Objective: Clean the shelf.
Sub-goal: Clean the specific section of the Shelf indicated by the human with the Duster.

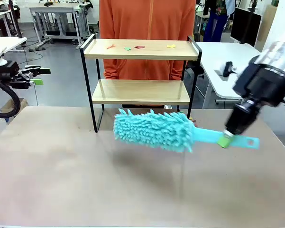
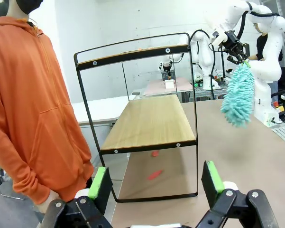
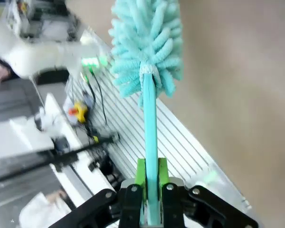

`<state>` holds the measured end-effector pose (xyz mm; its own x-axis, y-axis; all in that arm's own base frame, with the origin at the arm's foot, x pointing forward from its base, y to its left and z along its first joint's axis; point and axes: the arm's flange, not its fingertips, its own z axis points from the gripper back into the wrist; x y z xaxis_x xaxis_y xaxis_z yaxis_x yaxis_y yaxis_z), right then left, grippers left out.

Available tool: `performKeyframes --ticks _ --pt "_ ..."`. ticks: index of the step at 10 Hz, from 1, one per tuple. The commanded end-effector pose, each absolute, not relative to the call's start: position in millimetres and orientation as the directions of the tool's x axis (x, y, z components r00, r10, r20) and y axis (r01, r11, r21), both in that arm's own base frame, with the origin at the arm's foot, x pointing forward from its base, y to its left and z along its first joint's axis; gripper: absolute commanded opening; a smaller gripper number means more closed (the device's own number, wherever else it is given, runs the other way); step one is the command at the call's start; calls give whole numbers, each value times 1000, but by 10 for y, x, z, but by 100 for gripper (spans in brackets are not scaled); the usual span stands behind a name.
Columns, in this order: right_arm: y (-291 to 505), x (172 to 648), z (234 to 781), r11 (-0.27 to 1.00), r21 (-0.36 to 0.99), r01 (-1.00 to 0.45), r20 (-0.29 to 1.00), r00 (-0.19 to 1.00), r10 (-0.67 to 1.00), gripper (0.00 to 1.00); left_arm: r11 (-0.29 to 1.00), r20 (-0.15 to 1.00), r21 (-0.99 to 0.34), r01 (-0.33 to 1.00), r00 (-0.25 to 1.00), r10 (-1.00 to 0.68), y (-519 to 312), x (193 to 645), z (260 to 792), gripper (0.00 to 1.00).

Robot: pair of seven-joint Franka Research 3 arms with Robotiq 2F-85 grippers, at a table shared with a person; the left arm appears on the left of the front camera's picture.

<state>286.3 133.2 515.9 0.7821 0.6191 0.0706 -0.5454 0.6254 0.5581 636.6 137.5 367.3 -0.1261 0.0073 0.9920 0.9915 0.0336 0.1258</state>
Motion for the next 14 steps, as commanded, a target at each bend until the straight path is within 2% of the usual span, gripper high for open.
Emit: performKeyframes --ticks 1,4,6,7,14 --pt "1020 2719 5192 593 524 -612 57 719 692 13 26 991 137 990 -137 -11 1361 6337 3687 100" --pt "721 2376 5069 637 446 -629 3 713 701 13 26 991 137 990 -137 -11 1361 6337 3687 100" --pt "666 2400 4997 685 414 -599 3 754 657 13 26 991 137 990 -137 -11 1361 6337 3687 100" --pt "780 2391 5097 658 448 -605 -23 728 685 13 26 991 137 990 -137 -11 1361 6337 3687 100" --pt "780 2391 5097 658 448 -605 -23 728 685 13 26 991 137 990 -137 -11 1361 6337 3687 100"
